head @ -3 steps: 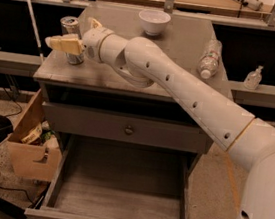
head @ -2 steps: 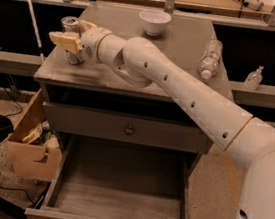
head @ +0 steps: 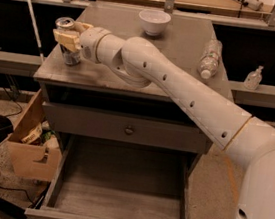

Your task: Place redbull can into middle drawer

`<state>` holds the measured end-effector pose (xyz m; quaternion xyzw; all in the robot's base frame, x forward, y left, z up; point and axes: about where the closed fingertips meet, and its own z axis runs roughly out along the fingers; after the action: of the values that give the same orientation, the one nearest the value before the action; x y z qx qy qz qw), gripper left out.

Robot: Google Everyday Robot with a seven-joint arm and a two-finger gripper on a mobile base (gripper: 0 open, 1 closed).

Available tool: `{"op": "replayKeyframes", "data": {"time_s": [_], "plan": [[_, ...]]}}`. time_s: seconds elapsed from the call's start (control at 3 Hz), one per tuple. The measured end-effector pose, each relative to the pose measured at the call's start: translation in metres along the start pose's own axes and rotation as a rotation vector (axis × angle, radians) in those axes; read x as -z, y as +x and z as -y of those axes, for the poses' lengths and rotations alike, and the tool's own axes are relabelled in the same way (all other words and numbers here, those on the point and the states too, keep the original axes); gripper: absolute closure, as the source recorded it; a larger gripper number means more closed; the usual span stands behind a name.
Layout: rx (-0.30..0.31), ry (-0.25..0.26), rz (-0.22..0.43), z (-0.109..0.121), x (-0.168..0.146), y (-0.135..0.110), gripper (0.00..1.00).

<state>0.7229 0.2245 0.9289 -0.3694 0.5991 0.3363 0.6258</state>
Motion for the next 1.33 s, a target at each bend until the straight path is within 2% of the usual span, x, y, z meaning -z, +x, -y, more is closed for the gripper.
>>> {"op": "replayKeyframes", "data": {"time_s": [0.33,0.67,1.0,1.33], "plan": [[0.000,-0.003,0.000,-0.002,-0.001,0.000,1.00],[0.026,0.019,0.014,0.003,0.021,-0.017,1.00],[0.067,0.070,0.029,-0.002,0.073,-0.040,1.00],[0.087,0.123,-0.012,-0.015,0.129,-0.034,1.00]]}}
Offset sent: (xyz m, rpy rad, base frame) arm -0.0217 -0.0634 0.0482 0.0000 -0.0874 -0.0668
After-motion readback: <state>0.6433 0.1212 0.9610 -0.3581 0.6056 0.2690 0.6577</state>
